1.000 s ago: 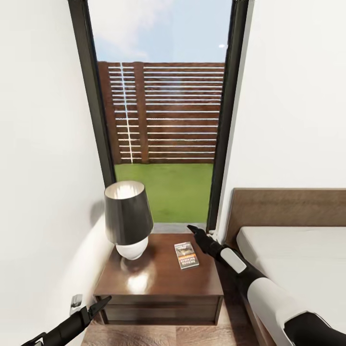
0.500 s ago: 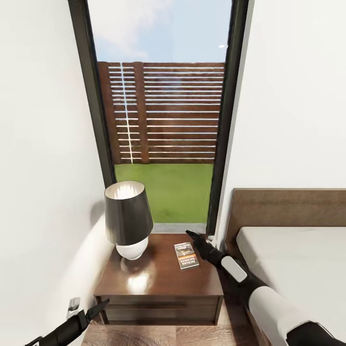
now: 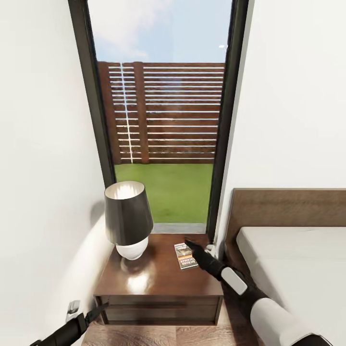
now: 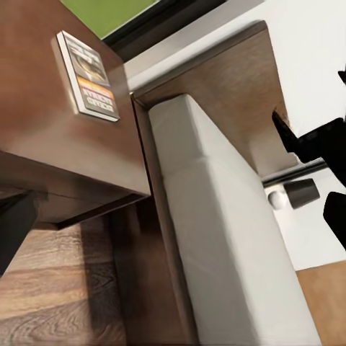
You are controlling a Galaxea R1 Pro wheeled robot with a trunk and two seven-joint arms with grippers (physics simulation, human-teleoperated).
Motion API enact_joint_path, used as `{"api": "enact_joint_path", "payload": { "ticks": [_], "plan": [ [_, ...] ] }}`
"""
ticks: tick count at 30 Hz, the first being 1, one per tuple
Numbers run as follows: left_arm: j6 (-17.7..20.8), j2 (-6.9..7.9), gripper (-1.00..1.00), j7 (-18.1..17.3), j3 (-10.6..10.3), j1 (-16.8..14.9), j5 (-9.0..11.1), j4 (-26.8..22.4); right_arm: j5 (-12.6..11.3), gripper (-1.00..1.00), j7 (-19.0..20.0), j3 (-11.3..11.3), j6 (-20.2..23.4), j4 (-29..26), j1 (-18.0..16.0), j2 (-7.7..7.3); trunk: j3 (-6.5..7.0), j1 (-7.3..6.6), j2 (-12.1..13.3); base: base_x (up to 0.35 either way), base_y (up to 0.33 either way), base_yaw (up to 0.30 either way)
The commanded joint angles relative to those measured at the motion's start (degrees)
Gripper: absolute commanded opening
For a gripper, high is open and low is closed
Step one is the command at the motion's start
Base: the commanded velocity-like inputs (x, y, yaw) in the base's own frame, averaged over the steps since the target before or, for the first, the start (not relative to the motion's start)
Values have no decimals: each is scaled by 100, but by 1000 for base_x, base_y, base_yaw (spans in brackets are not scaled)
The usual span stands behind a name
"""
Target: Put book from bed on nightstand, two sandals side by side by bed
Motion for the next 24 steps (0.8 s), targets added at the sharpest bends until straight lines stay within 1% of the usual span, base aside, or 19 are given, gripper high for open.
{"api": "enact_joint_path", "payload": {
  "ticks": [1, 5, 10, 13, 14, 17, 18, 24],
  "plan": [
    [18, 1, 100, 4, 51, 22, -37, 1, -30, 100, 126, 20, 12, 29, 74, 0, -5, -1, -3, 0, 0, 0],
    [-37, 0, 100, 60, 48, 92, -40, 1, 20, 100, 472, 22, 7, 135, 306, 14, -5, -1, -3, 0, 0, 0],
    [-63, -6, 100, 90, 46, 149, -41, 1, 42, 100, 779, 23, 8, 352, 484, 23, -5, -1, -3, 0, 0, 0],
    [-70, -7, 100, 91, 47, 164, -42, 1, 37, 100, 990, 23, 9, 545, 536, 28, -5, -1, -3, 0, 0, 0],
    [-72, -8, 100, 93, 46, 170, -42, 1, 31, 100, 1161, 25, 7, 683, 556, 31, -5, -1, -3, 0, 0, 0],
    [-74, -8, 100, 97, 47, 175, -42, 1, 30, 100, 1422, 26, 5, 868, 572, 33, -5, -1, -3, 0, 0, 0],
    [-75, -8, 100, 98, 46, 177, -42, 1, 37, 100, 1573, 25, 4, 967, 576, 34, -5, -1, -3, 0, 0, 0],
    [-76, -8, 100, 105, 45, 183, -42, 1, 47, 100, 1851, 24, 4, 1325, 594, 37, -5, -1, -3, 0, 0, 0]
  ]
}}
